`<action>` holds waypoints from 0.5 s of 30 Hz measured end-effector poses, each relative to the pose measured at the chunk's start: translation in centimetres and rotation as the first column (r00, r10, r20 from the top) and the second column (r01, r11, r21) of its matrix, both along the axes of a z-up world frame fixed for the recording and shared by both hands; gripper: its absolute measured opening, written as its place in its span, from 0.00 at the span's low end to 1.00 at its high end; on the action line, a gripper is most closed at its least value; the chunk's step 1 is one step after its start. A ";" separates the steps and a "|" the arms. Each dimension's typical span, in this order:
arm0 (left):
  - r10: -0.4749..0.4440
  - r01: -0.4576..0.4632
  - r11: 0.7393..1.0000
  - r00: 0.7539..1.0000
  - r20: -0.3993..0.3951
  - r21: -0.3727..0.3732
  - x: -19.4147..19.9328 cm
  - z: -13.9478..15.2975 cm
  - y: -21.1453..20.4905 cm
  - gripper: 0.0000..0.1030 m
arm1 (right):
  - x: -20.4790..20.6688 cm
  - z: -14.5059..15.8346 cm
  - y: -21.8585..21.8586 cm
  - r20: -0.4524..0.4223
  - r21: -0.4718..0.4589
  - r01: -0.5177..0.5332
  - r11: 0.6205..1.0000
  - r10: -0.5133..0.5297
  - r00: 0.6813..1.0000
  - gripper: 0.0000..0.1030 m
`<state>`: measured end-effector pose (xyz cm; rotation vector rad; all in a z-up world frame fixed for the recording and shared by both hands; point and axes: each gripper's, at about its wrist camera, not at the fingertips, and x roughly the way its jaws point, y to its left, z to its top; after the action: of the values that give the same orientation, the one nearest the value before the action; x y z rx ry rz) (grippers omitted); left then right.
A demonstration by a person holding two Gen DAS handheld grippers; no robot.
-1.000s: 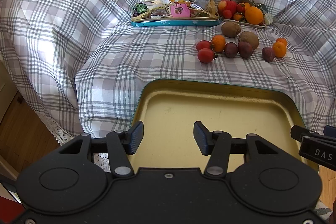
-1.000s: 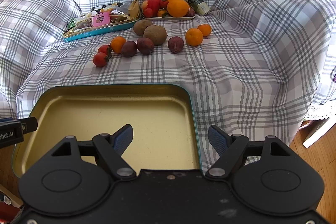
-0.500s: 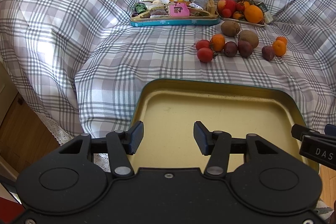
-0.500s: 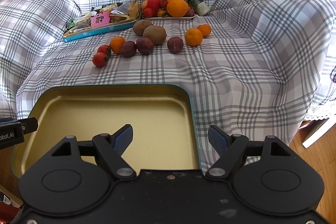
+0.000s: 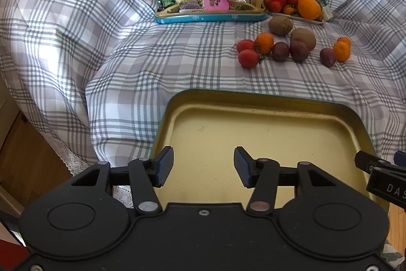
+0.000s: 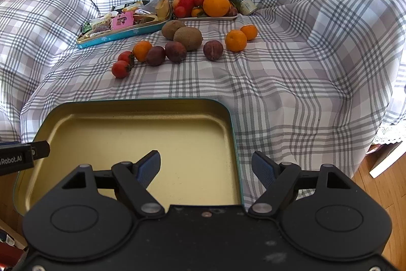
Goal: Organize fruits
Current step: 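Reach the left tool to a red tomato while the right tool reaches a plum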
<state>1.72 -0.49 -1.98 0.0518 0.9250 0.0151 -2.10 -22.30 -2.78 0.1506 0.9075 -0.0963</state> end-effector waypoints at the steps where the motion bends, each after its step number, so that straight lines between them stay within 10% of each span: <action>1: -0.002 0.002 1.000 1.000 -0.004 0.003 0.2 -0.1 -0.1 0.56 | 0.1 -0.1 0.0 -0.003 0.003 -0.001 1.000 0.001 1.000 0.80; 15: -0.097 0.097 0.995 0.995 0.014 0.025 2.7 0.0 -2.0 0.49 | 2.1 -0.4 0.3 0.012 -0.009 -0.050 0.999 0.050 0.999 0.78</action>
<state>4.38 -2.49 -2.02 0.1190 0.9067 -0.0634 0.03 -21.95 -3.22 0.1201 0.8980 -0.0527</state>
